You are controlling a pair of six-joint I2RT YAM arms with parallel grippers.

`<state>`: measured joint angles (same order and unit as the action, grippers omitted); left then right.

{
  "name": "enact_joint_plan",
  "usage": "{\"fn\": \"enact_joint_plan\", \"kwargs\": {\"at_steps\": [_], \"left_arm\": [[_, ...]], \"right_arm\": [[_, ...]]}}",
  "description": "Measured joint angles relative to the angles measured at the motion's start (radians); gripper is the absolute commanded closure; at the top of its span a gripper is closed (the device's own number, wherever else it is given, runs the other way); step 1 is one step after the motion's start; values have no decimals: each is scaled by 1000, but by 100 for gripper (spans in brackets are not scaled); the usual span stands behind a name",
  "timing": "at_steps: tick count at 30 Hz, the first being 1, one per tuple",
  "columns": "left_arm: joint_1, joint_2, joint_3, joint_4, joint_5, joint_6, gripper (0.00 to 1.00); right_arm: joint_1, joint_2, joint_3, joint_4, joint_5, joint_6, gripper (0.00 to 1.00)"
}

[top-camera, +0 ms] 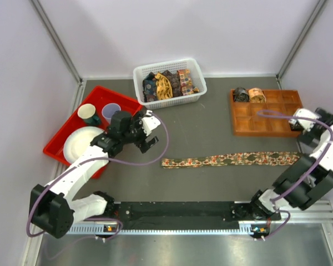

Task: Roll the ties
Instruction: Flatten out the tie at the center of the board.

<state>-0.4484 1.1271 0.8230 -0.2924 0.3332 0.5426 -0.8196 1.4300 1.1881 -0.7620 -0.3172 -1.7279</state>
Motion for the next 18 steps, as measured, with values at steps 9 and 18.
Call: {"fn": "enact_joint_plan", "kwargs": {"at_steps": [9,18], "left_arm": [[0,103,97,6,118,-24,1],[-16,231,87,-92,240,157,7]], "right_arm": [[278,-192,280,-304,-331,394,1],[816,-188,-61,-148,-544,1133,8]]}}
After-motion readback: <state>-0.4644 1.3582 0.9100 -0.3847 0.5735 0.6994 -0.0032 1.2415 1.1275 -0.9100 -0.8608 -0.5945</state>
